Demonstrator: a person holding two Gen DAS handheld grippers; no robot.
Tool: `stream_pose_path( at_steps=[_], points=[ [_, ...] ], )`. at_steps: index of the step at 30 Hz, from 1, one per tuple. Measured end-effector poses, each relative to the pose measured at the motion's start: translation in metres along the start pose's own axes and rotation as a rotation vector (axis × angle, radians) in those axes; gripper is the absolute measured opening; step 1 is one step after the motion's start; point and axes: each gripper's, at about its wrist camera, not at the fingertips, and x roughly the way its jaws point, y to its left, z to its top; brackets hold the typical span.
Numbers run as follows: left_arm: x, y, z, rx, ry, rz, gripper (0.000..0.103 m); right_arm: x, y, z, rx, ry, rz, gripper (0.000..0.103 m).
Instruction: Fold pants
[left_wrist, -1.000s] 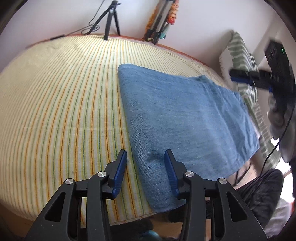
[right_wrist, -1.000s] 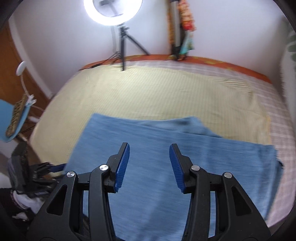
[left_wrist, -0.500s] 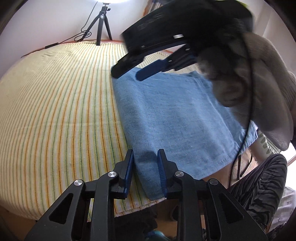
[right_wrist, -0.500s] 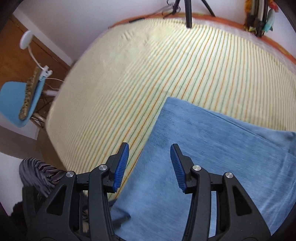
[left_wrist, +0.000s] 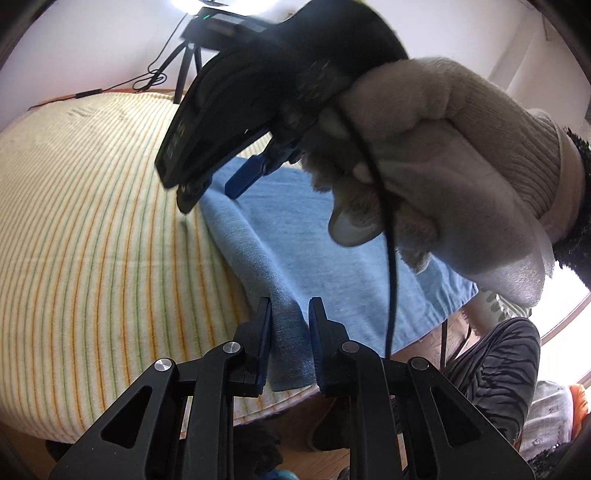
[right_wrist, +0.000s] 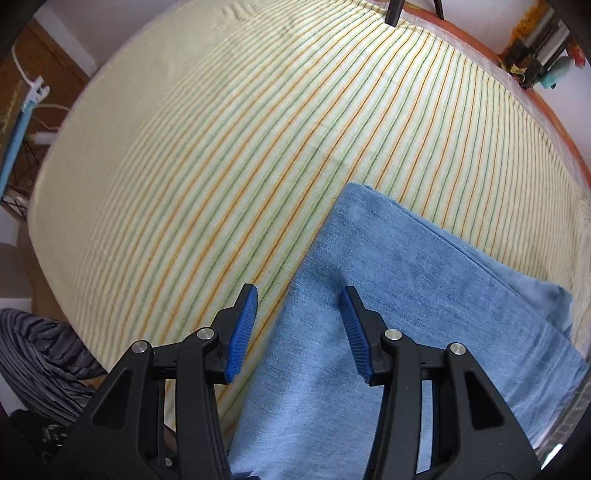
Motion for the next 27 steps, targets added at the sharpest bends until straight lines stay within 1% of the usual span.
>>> stream_pose_path(
  at_steps=[1,2,3,4,5,6,7,8,9,10,13,15,16,17,18,19,20,21,22,24,25,26,27],
  points=[
    [0.001,-0.001,0.001,0.003,0.0,0.001,0.018,0.003,0.003,-0.002,-0.012,0.002,-0.031,0.035],
    [0.0,-0.002,0.002,0.007,-0.004,0.003,0.018,0.004,0.005,-0.004,-0.03,0.002,-0.048,0.028],
    [0.0,-0.003,0.002,0.009,-0.003,0.009,0.018,0.003,0.005,-0.005,-0.034,-0.003,-0.04,0.026],
    [0.0,-0.003,0.003,0.008,-0.005,0.013,0.018,0.001,0.004,-0.006,-0.03,-0.008,-0.026,0.018],
    [0.0,-0.004,0.003,0.011,-0.006,0.02,0.019,-0.003,0.002,-0.008,-0.015,-0.022,0.001,0.012],
    [0.0,-0.004,0.004,0.014,-0.007,0.034,0.02,-0.006,-0.002,-0.01,0.0,-0.035,0.019,0.01],
    [0.001,-0.004,0.004,0.01,-0.004,0.044,0.03,-0.008,-0.005,-0.012,0.012,-0.045,0.036,0.008],
    [0.003,-0.001,0.005,-0.005,0.005,0.048,0.043,-0.01,-0.01,-0.014,0.025,-0.057,0.056,0.007],
    [0.006,0.003,0.004,-0.024,0.017,0.049,0.048,-0.015,-0.026,-0.018,0.039,-0.071,0.08,0.006],
    [0.01,0.006,0.005,-0.05,0.031,0.049,0.049,-0.017,-0.029,-0.021,0.051,-0.083,0.097,0.006],
    [0.017,0.01,0.006,-0.086,0.052,0.036,0.049,-0.026,-0.038,-0.028,0.078,-0.118,0.141,0.005],
    [0.019,0.013,0.008,-0.116,0.052,0.008,0.046,-0.034,-0.048,-0.033,0.093,-0.14,0.173,0.005],
    [0.018,0.016,0.009,-0.122,0.05,-0.002,0.042,-0.037,-0.052,-0.036,0.1,-0.147,0.182,0.005],
    [0.018,0.015,0.01,-0.118,0.041,-0.004,0.025,-0.04,-0.056,-0.036,0.108,-0.154,0.191,0.005],
    [0.018,0.012,0.011,-0.103,0.035,-0.005,0.02,-0.044,-0.06,-0.038,0.116,-0.161,0.2,0.005],
    [0.016,0.009,0.012,-0.091,0.023,-0.005,0.019,-0.046,-0.063,-0.039,0.12,-0.164,0.206,0.005],
    [0.014,0.006,0.012,-0.079,0.007,-0.005,0.015,-0.048,-0.066,-0.04,0.115,-0.168,0.211,0.005],
    [0.012,0.002,0.014,-0.063,-0.008,-0.007,0.015,-0.05,-0.07,-0.042,0.108,-0.165,0.211,0.006],
    [0.01,-0.003,0.014,-0.048,-0.021,-0.005,0.014,-0.052,-0.066,-0.04,0.104,-0.162,0.204,0.006],
    [0.006,-0.01,0.019,-0.021,-0.045,-0.011,0.013,-0.06,-0.061,-0.034,0.111,-0.154,0.194,0.012],
    [0.005,-0.016,0.02,-0.009,-0.057,-0.011,0.013,-0.061,-0.061,-0.032,0.11,-0.145,0.197,0.023],
    [0.005,-0.02,0.022,-0.002,-0.064,-0.01,0.013,-0.06,-0.065,-0.029,0.102,-0.138,0.199,0.041],
    [0.005,-0.024,0.023,0.005,-0.072,-0.012,0.013,-0.063,-0.063,-0.031,0.091,-0.138,0.187,0.047]
  ],
)
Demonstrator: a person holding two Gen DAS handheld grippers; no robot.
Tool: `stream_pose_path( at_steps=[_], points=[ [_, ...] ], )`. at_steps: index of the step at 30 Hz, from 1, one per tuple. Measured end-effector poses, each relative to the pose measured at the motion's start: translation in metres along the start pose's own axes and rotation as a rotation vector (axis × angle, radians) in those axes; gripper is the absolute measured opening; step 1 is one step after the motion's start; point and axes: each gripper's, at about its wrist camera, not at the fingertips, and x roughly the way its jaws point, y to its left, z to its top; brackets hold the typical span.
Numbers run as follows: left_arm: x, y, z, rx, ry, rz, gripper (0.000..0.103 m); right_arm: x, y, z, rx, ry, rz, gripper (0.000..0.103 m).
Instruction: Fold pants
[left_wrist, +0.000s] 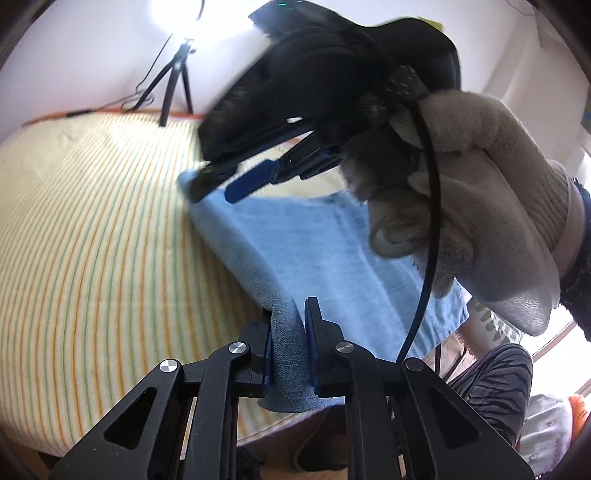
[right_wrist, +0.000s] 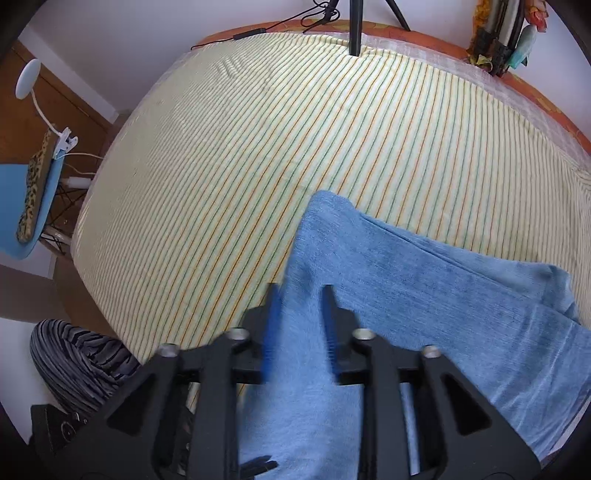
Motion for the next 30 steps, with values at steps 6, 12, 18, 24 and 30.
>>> stream_pose_path(
  at_steps=[6,12,18,24,30],
  points=[
    [0.002,-0.021,0.007,0.05,-0.025,-0.021,0.013,0.003,0.002,-0.005,-0.009,0.052,-0.024,0.053],
    [0.009,-0.036,0.011,0.089,-0.019,-0.03,0.013,0.005,-0.017,-0.017,0.01,0.041,-0.033,0.016],
    [0.006,-0.034,0.024,0.087,0.015,-0.067,0.021,-0.024,-0.046,-0.036,0.04,-0.086,0.014,0.009],
    [-0.028,-0.021,0.034,0.114,-0.004,-0.089,0.049,-0.066,-0.106,-0.069,0.144,-0.197,0.075,0.008],
    [-0.006,-0.009,0.046,0.129,0.028,-0.001,0.049,-0.102,-0.17,-0.097,0.237,-0.262,0.045,0.007]
  ],
)
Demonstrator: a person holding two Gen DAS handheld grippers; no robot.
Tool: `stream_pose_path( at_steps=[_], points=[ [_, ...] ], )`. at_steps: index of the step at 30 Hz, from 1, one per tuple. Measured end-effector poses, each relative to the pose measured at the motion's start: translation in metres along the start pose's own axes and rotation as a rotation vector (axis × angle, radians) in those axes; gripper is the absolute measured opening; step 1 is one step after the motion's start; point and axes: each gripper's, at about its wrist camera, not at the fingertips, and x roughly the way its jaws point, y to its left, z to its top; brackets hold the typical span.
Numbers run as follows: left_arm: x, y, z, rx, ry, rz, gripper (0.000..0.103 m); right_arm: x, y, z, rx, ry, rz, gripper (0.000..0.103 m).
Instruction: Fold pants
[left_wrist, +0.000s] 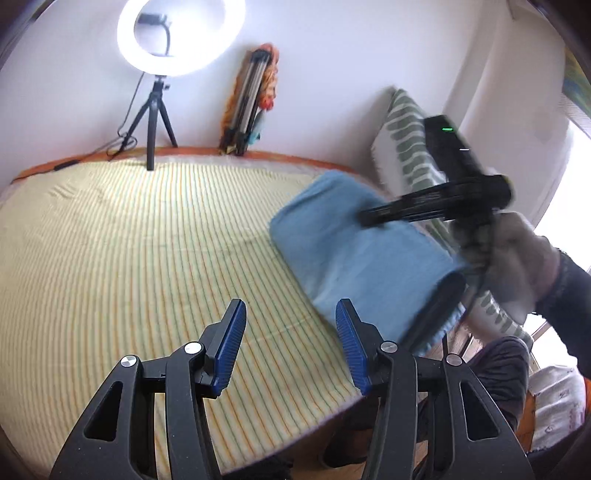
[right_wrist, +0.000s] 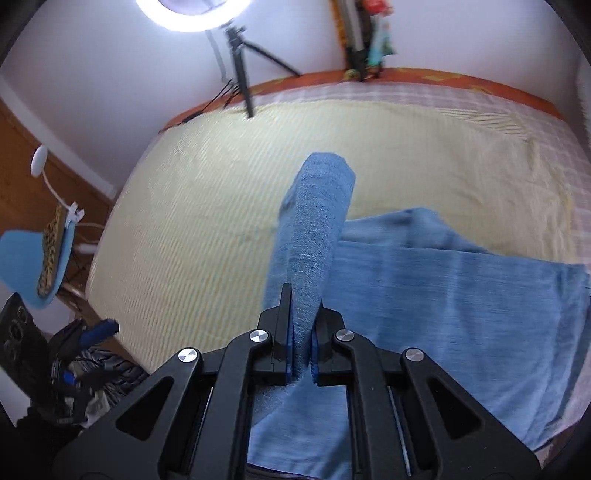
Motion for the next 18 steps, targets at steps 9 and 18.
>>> stream_pose_path(
  at_steps=[9,18],
  points=[
    [0.094,-0.081,0.016,0.134,0.094,-0.183,0.047,-0.058,-0.066,0.0,0.038,-0.091,-0.059,0.006],
    [0.155,-0.176,-0.001,0.299,0.179,-0.315,0.047,-0.1,-0.157,-0.022,0.124,-0.15,-0.224,0.005]
  ],
)
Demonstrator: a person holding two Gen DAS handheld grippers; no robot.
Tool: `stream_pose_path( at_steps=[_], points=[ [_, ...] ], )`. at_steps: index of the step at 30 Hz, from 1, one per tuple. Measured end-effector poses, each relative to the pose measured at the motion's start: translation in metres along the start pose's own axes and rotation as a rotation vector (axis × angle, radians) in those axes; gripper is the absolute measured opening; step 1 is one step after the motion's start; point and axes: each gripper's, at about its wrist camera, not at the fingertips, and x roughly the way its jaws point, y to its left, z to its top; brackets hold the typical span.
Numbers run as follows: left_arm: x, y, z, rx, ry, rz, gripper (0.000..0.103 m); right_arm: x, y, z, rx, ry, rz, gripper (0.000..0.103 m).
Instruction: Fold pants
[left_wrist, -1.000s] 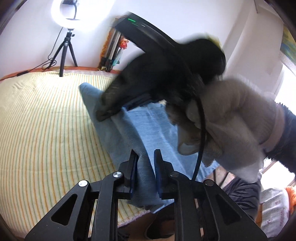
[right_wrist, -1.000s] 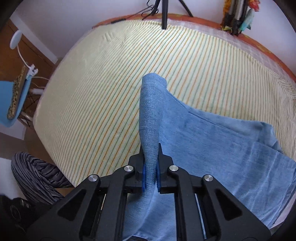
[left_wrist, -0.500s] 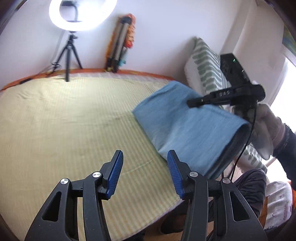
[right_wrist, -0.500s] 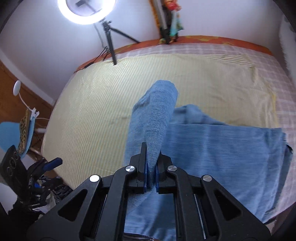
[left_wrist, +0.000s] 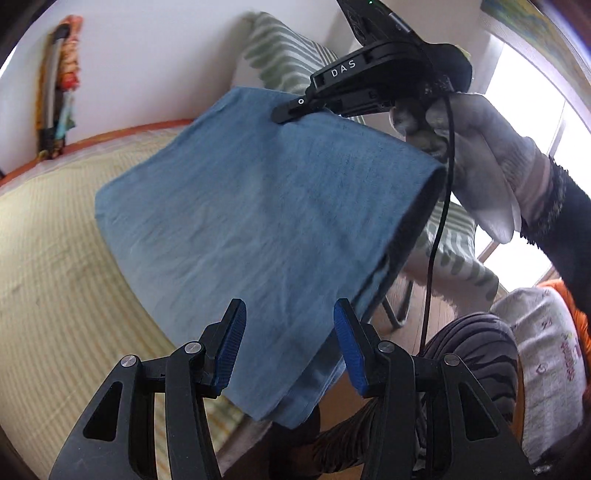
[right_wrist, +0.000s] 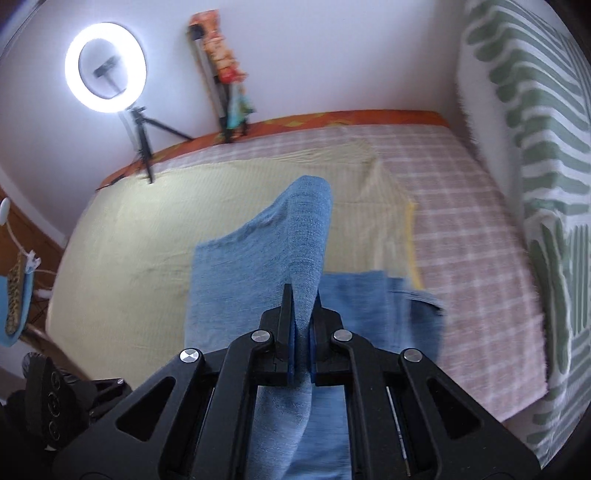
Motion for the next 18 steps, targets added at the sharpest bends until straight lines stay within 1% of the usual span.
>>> stream_pose_path(
  at_steps=[2,5,8,10,12,15,16,17,18],
  points=[
    [0.006,-0.004,-0.001,0.011,0.021,0.0,0.047,0.01,-0.028,-0.011,0.049,0.022,-0.018,0.005],
    [0.006,-0.006,-0.005,0.007,0.034,0.017,0.047,0.028,-0.054,-0.022,0.077,0.04,-0.037,0.005],
    [0.002,0.002,-0.006,-0.01,0.035,0.05,0.047,0.045,-0.076,-0.033,0.111,0.041,-0.021,0.005],
    [-0.001,0.01,-0.005,-0.032,0.033,0.078,0.047,0.055,-0.08,-0.035,0.106,0.04,-0.02,0.005],
    [-0.003,0.018,-0.005,-0.068,0.031,0.094,0.047,0.061,-0.079,-0.036,0.074,0.031,-0.031,0.005],
    [-0.001,0.027,-0.004,-0.102,0.033,0.12,0.047,0.061,-0.078,-0.036,0.039,0.024,-0.033,0.005],
    [-0.002,0.029,-0.004,-0.102,0.035,0.127,0.047,0.059,-0.079,-0.036,0.044,0.031,-0.028,0.01],
    [-0.001,0.029,-0.004,-0.099,0.034,0.137,0.047,0.055,-0.083,-0.036,0.055,0.041,-0.017,0.018],
    [0.0,0.029,-0.004,-0.099,0.032,0.141,0.047,0.049,-0.085,-0.039,0.058,0.043,-0.029,0.021]
  ],
)
